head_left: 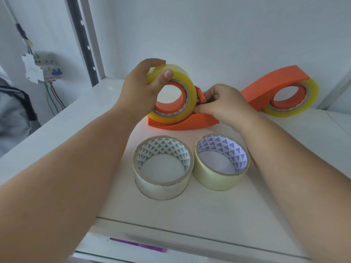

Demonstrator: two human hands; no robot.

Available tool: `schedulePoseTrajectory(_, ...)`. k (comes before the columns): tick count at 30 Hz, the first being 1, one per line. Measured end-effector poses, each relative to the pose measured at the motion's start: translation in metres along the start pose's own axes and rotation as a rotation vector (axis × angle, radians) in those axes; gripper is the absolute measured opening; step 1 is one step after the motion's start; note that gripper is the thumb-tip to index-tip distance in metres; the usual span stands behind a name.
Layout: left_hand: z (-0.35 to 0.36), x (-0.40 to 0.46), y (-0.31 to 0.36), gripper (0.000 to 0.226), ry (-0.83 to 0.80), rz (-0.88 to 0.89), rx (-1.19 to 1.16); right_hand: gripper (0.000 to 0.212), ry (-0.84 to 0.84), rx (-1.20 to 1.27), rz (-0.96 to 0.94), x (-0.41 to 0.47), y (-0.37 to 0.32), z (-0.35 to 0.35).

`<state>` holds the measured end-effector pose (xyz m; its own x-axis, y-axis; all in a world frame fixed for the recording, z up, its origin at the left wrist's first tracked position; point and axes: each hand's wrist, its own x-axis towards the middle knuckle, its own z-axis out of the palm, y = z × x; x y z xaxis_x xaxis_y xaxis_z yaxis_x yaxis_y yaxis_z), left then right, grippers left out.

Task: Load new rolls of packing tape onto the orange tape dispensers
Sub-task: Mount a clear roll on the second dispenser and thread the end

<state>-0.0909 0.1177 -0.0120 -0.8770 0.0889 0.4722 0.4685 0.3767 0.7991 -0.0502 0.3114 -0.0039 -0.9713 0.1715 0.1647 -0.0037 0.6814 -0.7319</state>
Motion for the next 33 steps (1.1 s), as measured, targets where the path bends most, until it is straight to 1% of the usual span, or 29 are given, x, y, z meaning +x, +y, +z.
schedulePoseTrajectory(3, 0.002, 0.000, 0.001, 0.039, 0.002, -0.005, -0.019, 0.035, 0.009, -0.121, -0.022, 0.001, -0.003, -0.001)
schedulePoseTrajectory(7, 0.002, 0.000, -0.002, 0.042, 0.009, -0.017, -0.052, 0.024, 0.063, -0.214, -0.077, 0.001, -0.003, 0.000)
schedulePoseTrajectory(10, 0.000, 0.001, -0.003, 0.043, 0.012, -0.018, -0.059, 0.016, 0.087, -0.225, -0.131, 0.000, -0.002, 0.002)
schedulePoseTrajectory(14, -0.002, -0.001, -0.003, 0.042, 0.010, -0.010, -0.046, 0.013, 0.110, -0.216, -0.178, -0.001, -0.001, 0.004)
schedulePoseTrajectory(18, -0.004, -0.001, -0.003, 0.040, 0.003, -0.005, -0.036, 0.012, 0.058, -0.212, -0.194, 0.000, 0.001, 0.001)
schedulePoseTrajectory(22, -0.004, -0.001, -0.001, 0.039, 0.003, 0.006, -0.020, 0.007, -0.073, -0.119, -0.121, 0.002, -0.001, -0.008)
schedulePoseTrajectory(24, -0.004, -0.001, 0.001, 0.038, 0.001, 0.018, -0.003, 0.005, -0.151, 0.002, -0.061, 0.002, 0.000, -0.011)
schedulePoseTrajectory(26, -0.003, -0.002, 0.002, 0.037, -0.004, 0.029, 0.005, 0.009, -0.196, 0.136, 0.000, 0.003, 0.005, -0.012)
schedulePoseTrajectory(28, -0.003, -0.003, 0.003, 0.037, -0.006, 0.037, 0.001, 0.012, -0.196, 0.200, 0.032, 0.005, 0.008, -0.011)
schedulePoseTrajectory(30, -0.003, -0.003, 0.004, 0.038, -0.012, 0.047, 0.006, 0.013, -0.171, 0.223, 0.058, 0.007, 0.010, -0.011)
schedulePoseTrajectory(33, -0.005, -0.002, 0.004, 0.038, -0.024, 0.054, 0.019, 0.014, -0.185, 0.231, 0.062, 0.006, 0.010, -0.013)
